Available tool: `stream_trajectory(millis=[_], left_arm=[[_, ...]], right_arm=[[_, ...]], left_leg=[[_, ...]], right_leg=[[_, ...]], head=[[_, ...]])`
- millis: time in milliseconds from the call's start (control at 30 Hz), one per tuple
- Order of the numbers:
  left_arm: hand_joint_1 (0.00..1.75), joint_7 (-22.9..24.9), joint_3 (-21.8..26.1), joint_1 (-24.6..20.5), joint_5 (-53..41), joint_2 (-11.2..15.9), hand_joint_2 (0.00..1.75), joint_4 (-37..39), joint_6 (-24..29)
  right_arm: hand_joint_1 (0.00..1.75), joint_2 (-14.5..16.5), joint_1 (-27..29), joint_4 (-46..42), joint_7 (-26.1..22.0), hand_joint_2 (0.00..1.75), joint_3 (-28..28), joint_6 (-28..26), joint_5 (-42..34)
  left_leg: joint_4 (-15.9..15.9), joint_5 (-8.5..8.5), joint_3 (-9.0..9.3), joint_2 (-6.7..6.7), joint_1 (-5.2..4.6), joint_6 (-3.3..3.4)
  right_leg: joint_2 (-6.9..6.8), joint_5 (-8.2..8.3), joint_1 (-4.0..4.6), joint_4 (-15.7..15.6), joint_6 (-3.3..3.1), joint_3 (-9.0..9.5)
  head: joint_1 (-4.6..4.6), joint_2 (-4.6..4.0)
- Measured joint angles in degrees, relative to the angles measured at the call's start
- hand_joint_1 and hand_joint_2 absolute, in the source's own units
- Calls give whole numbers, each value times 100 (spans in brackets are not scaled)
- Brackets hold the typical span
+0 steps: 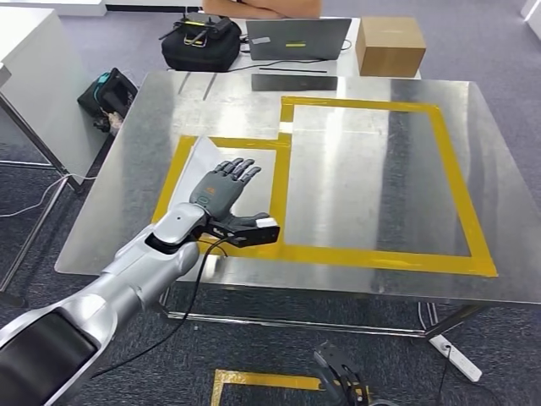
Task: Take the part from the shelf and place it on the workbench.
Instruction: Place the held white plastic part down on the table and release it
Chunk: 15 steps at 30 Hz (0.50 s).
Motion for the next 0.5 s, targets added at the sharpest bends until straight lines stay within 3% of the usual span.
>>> stream_trajectory(millis=[67,100,133,167,200,267,300,367,433,500], left_arm=[[0,1,-25,10,11,21,0,58,2],[0,2,-33,10,16,31,0,80,1],[0,3,-37,5,22,40,0,98,1],[0,4,-39,-7,28,51,0,113,2],[0,4,-40,-27,38,65,0,126,5],[0,4,-44,-66,57,98,0,148,15],[0,4,-48,-79,67,119,0,160,20],[0,4,-57,-87,80,153,0,186,25],[0,4,-67,-97,86,177,0,215,24],[0,4,-79,-114,87,185,0,238,21]], right_arm=[[0,-91,15,1,-11,0,32,-20,-28],[0,-135,16,0,-12,0,43,-29,-38],[0,-177,14,-1,-17,0,51,-35,-49],[0,-214,8,-1,-27,0,58,-37,-62],[0,-241,-1,-5,-43,0,73,-36,-79],[0,-294,-15,-14,-75,0,100,-37,-109],[0,-317,-17,-19,-89,0,112,-36,-122],[0,-364,-14,-20,-96,0,121,-35,-135],[0,-409,-14,-22,-98,0,139,-29,-149],[0,-479,-12,-24,-104,0,156,-20,-175]], left_leg=[[59,-30,-19,7,31,-40],[118,-63,-36,5,63,-83],[202,-113,-56,0,106,-139],[306,-176,-91,-6,141,-209],[436,-246,-150,-18,162,-276],[631,-325,-299,-37,149,-373],[681,-330,-364,-44,136,-397],[718,-350,-439,-46,139,-428],[1060,-621,-612,-47,135,-407],[1829,-1066,-948,-48,80,-341]], right_leg=[[-14,-72,-40,498,73,-244],[-22,46,-65,420,118,-212],[-35,230,-98,145,172,-77],[-41,334,-117,-159,244,80],[-39,386,-134,-416,277,217],[-13,303,-147,-518,179,250],[1,303,-156,-477,81,201],[22,316,-141,-390,-55,74],[36,348,-108,-373,-153,-4],[32,400,-72,-389,-232,-47]], head=[[-1,0],[0,0],[0,0],[2,0],[36,1],[43,2],[25,2],[-78,2],[-109,2],[-125,2]])
